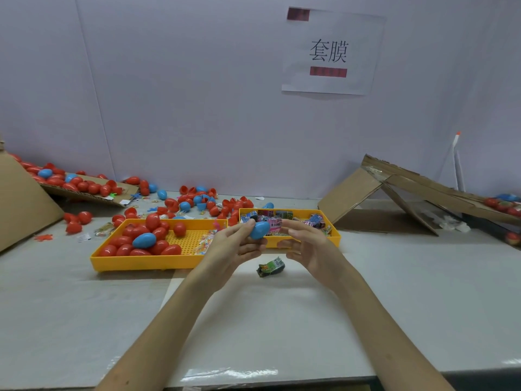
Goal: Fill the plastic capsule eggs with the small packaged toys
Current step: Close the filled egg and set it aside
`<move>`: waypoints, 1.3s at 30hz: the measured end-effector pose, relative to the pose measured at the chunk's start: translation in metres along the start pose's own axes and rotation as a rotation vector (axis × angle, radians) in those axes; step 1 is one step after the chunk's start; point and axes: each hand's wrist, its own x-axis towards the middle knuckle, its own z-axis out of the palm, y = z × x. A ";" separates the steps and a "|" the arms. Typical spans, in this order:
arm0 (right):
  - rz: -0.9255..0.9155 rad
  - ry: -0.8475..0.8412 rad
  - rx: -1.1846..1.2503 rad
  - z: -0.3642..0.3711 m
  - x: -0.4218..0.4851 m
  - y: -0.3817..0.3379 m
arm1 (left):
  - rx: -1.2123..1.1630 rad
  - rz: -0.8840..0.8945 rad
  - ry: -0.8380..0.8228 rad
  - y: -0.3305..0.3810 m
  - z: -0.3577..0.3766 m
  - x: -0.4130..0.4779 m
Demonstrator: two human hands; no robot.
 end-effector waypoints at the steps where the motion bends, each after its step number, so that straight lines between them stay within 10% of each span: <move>1: -0.001 -0.001 -0.001 0.000 0.000 0.000 | 0.016 -0.001 0.007 0.000 0.000 0.000; 39: -0.332 0.181 -0.365 0.007 0.002 0.010 | 0.276 0.066 0.029 -0.008 0.007 0.000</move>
